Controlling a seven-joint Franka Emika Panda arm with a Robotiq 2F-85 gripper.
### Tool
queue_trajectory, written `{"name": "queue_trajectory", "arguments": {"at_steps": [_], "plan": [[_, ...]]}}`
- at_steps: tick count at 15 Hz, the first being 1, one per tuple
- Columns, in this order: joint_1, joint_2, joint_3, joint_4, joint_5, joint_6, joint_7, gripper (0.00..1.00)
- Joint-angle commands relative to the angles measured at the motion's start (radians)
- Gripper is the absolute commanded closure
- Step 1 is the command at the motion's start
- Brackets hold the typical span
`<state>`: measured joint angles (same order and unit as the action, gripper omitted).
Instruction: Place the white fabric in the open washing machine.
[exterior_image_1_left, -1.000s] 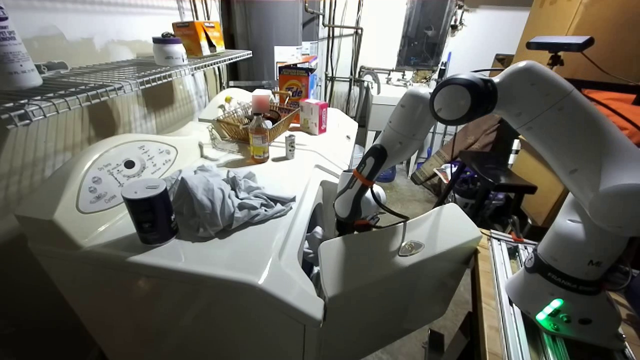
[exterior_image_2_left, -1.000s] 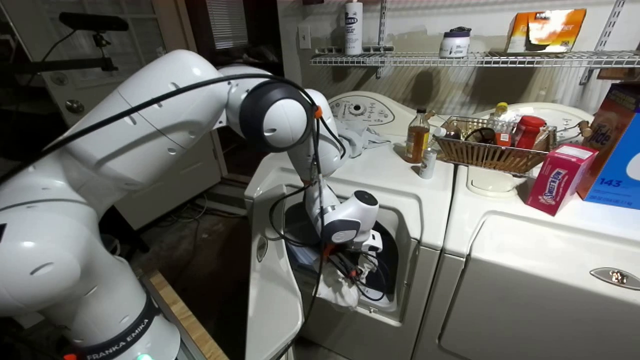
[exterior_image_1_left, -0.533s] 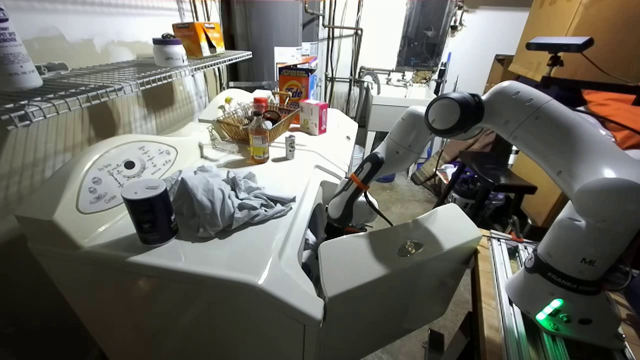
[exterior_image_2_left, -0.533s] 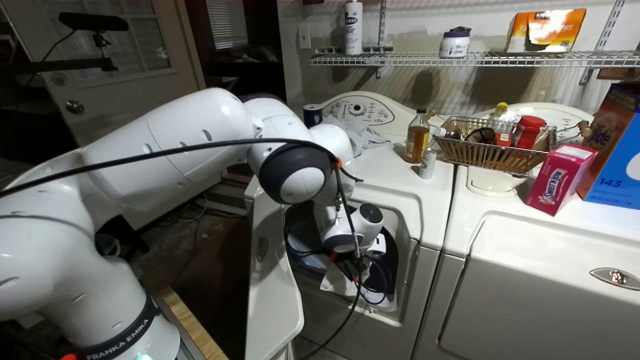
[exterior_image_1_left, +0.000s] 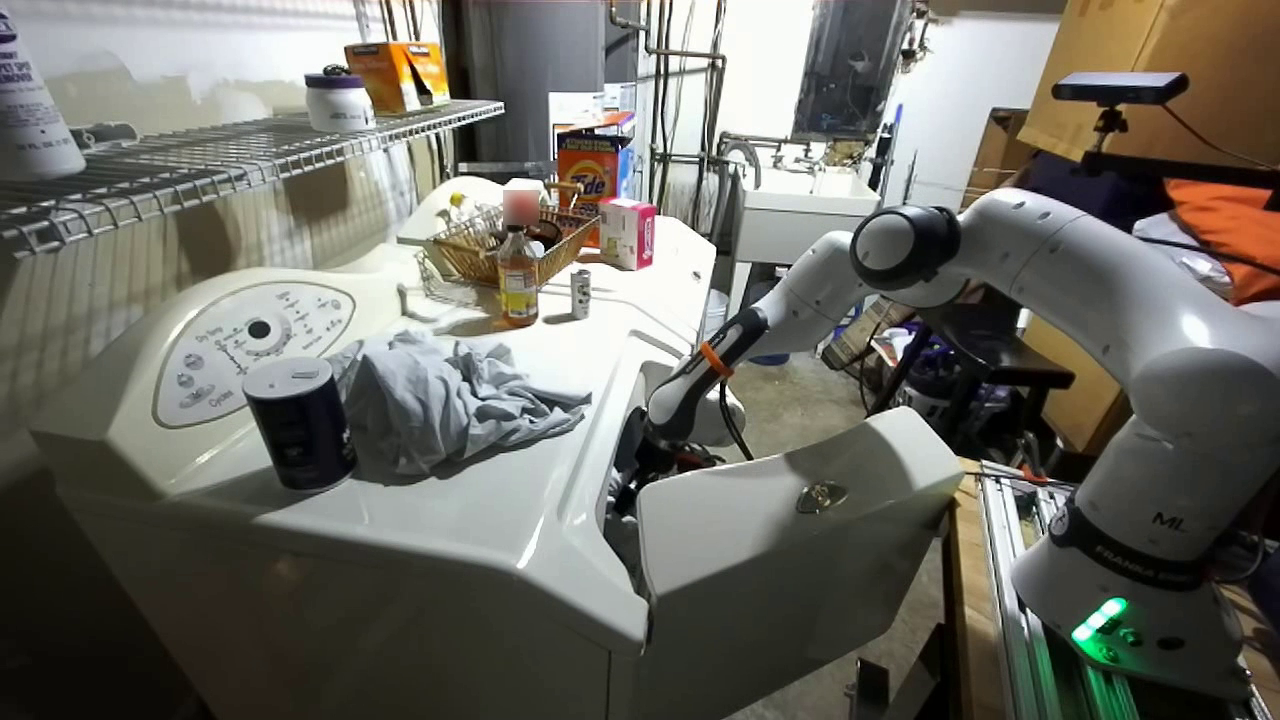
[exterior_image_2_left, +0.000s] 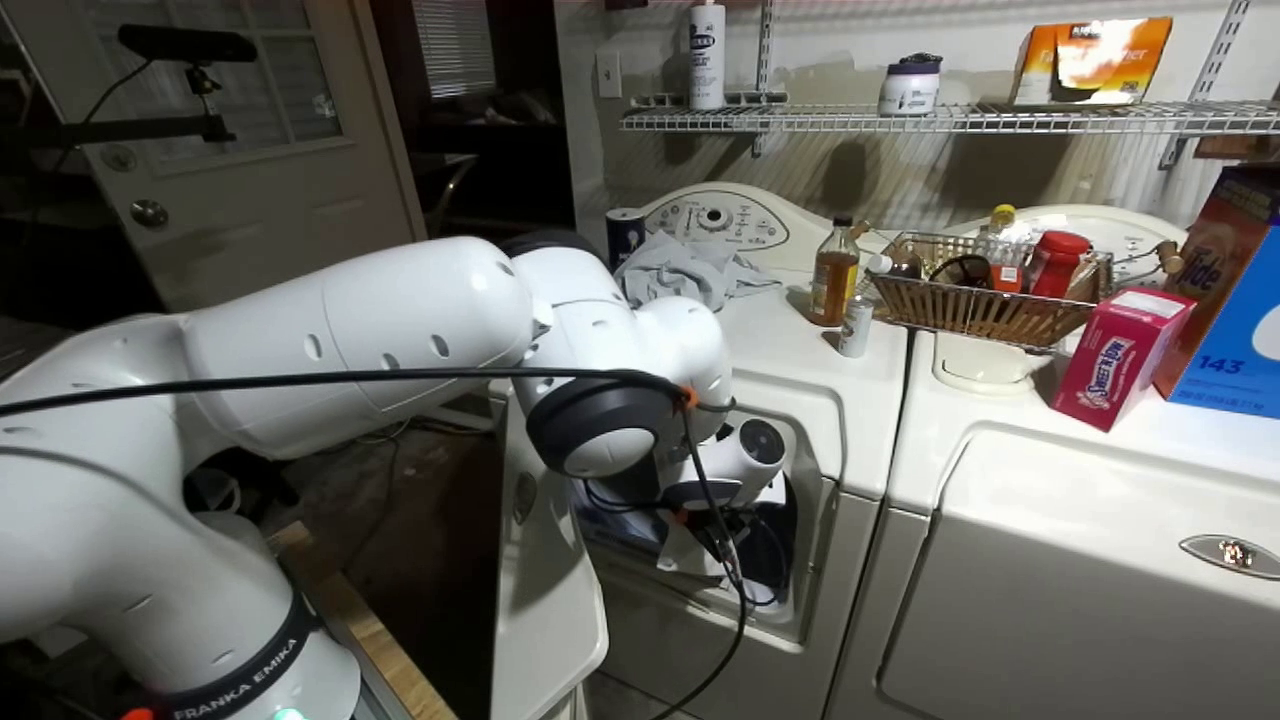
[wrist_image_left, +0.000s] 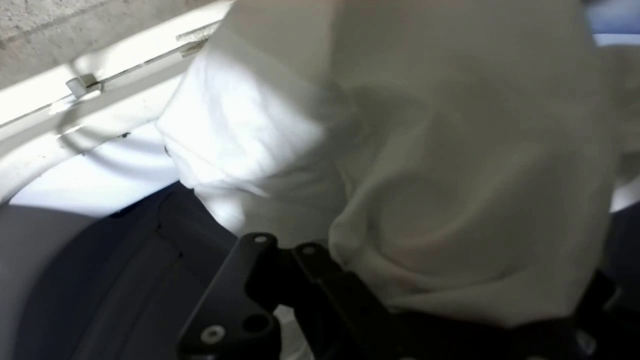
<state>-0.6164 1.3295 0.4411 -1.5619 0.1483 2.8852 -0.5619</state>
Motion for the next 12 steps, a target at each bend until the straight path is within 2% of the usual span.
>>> {"name": "queue_trajectory", "arguments": {"at_steps": [1,3,6,12], "plan": [[-0.006,0.008,0.006,0.007,-0.022,-0.002,0.014,1.00],[-0.005,0.008,0.008,0.008,-0.022,-0.002,0.013,1.00],[0.017,0.069,0.019,0.077,-0.026,-0.045,0.002,1.00],[-0.011,0.227,0.150,0.261,-0.017,-0.042,-0.089,1.00]]}}
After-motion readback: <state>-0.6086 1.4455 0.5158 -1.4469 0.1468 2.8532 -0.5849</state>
